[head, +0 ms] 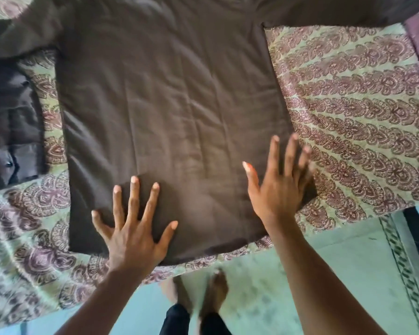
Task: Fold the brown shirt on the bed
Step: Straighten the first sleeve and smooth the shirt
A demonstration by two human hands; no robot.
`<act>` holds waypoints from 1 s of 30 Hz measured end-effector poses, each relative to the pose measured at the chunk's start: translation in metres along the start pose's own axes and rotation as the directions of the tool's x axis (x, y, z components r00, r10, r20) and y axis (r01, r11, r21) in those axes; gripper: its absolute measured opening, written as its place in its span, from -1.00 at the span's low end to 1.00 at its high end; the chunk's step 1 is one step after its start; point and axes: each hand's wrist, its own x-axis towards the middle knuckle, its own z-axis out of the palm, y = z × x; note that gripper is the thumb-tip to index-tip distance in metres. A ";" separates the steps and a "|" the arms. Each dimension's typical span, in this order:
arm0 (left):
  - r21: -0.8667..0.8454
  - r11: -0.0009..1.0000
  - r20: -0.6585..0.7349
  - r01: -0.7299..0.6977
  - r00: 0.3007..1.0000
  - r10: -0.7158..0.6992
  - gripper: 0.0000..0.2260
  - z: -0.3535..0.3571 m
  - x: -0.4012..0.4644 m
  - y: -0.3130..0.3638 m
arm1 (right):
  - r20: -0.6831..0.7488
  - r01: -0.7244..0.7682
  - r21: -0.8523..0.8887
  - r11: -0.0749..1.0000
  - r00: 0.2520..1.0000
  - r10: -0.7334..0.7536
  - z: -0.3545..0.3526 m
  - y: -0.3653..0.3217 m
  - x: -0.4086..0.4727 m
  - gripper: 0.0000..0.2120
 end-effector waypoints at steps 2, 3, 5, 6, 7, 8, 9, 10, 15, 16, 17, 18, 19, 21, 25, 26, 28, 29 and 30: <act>0.023 1.000 -0.010 -0.003 1.000 0.003 -0.22 0.004 -0.002 0.000 | -0.013 0.114 0.043 0.993 0.993 -0.114 0.004 -0.041 0.026 -0.24; 0.029 1.000 -0.011 0.000 1.000 0.000 -0.22 0.005 -0.001 0.000 | 0.006 0.150 0.075 0.986 0.989 -0.151 0.008 -0.060 0.036 -0.25; 0.030 1.000 -0.024 0.002 1.000 -0.001 -0.23 0.007 0.000 -0.001 | 0.079 0.174 0.120 0.977 0.980 -0.184 0.020 -0.081 0.045 -0.26; 0.026 1.000 -0.032 -0.001 0.999 0.001 -0.23 0.007 -0.001 -0.001 | 0.118 0.170 0.122 0.978 0.976 -0.184 0.027 -0.080 0.043 -0.27; 0.019 1.000 -0.040 -0.004 0.999 0.005 -0.23 0.007 -0.002 -0.003 | 0.130 0.149 0.107 0.983 0.978 -0.162 0.031 -0.072 0.035 -0.29; 0.009 1.000 -0.052 -0.004 0.999 0.005 -0.24 0.006 -0.003 -0.004 | 0.111 0.114 0.077 0.991 0.986 -0.122 0.032 -0.056 0.023 -0.30; -0.005 1.000 -0.071 0.001 0.998 -0.001 -0.24 0.006 -0.005 -0.007 | 0.072 0.073 0.041 0.996 0.995 -0.076 0.030 -0.037 0.008 -0.31; -0.029 0.999 -0.094 0.017 0.995 -0.020 -0.24 0.006 -0.006 -0.012 | 0.034 0.032 0.020 0.999 0.999 -0.033 0.027 -0.017 -0.008 -0.32; -0.205 0.958 -0.143 0.203 0.962 -0.235 -0.16 0.012 -0.022 -0.043 | 0.125 -0.130 0.038 0.991 0.984 0.125 0.015 0.056 -0.055 -0.16; -0.218 0.955 -0.137 0.200 0.963 -0.233 -0.16 0.013 -0.028 -0.047 | 0.124 -0.177 0.052 0.983 0.978 0.169 0.012 0.057 -0.058 -0.13; -0.223 0.955 -0.135 0.195 0.964 -0.228 -0.15 0.014 -0.033 -0.048 | 0.102 -0.193 0.059 0.980 0.977 0.186 0.009 0.054 -0.057 -0.10; -0.222 0.954 -0.134 0.200 0.963 -0.233 -0.16 0.014 -0.037 -0.048 | 0.070 -0.171 0.064 0.983 0.983 0.167 0.005 0.048 -0.054 -0.10; -0.219 0.951 -0.135 0.218 0.959 -0.251 -0.15 0.014 -0.040 -0.047 | 0.052 -0.112 0.072 0.991 0.993 0.108 0.003 0.041 -0.050 -0.11; -0.214 0.940 -0.148 0.267 0.942 -0.301 -0.14 0.014 -0.046 -0.045 | 0.063 0.062 0.081 0.995 0.996 -0.067 0.005 0.027 -0.041 -0.14; -0.216 0.912 -0.135 0.349 0.914 -0.382 -0.08 0.020 -0.055 -0.053 | 0.106 -0.033 0.042 0.999 0.994 0.029 0.021 0.018 -0.053 -0.03; -0.207 0.917 -0.129 0.341 0.919 -0.371 -0.07 0.021 -0.059 -0.056 | 0.110 -0.118 0.049 0.992 0.988 0.112 0.021 0.020 -0.061 0.03; -0.185 0.929 -0.123 0.321 0.930 -0.346 -0.07 0.022 -0.066 -0.061 | 0.093 -0.190 0.052 0.980 0.978 0.184 0.015 0.019 -0.074 0.08; -0.178 0.932 -0.124 0.316 0.932 -0.340 -0.07 0.021 -0.070 -0.063 | 0.075 -0.179 0.041 0.983 0.982 0.176 0.012 0.015 -0.078 0.07; -0.177 0.933 -0.125 0.312 0.933 -0.336 -0.08 0.021 -0.073 -0.064 | 0.053 -0.136 0.026 0.990 0.989 0.135 0.006 0.010 -0.080 0.05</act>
